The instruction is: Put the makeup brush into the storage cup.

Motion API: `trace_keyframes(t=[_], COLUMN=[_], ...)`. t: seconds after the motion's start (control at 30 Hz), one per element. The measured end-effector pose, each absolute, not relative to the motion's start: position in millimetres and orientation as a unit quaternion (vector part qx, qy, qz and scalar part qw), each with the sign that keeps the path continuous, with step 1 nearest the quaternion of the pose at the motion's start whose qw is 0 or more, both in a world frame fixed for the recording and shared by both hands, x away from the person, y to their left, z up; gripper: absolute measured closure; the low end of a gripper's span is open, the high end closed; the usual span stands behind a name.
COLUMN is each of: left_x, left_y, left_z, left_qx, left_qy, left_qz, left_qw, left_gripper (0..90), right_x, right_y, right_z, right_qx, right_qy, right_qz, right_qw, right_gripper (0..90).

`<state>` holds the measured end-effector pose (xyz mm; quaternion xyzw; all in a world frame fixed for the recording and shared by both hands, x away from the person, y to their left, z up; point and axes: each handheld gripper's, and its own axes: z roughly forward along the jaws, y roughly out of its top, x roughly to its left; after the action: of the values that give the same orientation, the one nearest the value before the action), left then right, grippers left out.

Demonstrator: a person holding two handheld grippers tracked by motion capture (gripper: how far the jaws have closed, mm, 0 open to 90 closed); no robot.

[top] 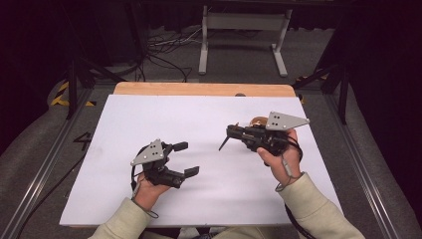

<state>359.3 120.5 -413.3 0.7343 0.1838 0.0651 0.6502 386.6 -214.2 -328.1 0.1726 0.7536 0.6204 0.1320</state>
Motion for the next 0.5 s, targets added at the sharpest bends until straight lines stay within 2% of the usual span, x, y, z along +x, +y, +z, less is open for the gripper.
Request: trace_keyframes(t=[0.1, 0.5], left_x=[361, 361], left_y=[122, 132], left_z=[-414, -416], left_qx=[0.733, 0.733], left_qy=[0.193, 0.211], left_qz=[0.067, 0.076], left_qw=[0.649, 0.642], left_gripper=[3.6, 1.6], right_x=[391, 408], right_y=[-220, -244], right_z=[-324, -313], right_qx=[0.183, 0.217], right_qy=[0.751, 0.742], right_qz=[0.618, 0.61], right_qw=[0.141, 0.175], right_gripper=[83.5, 83.5])
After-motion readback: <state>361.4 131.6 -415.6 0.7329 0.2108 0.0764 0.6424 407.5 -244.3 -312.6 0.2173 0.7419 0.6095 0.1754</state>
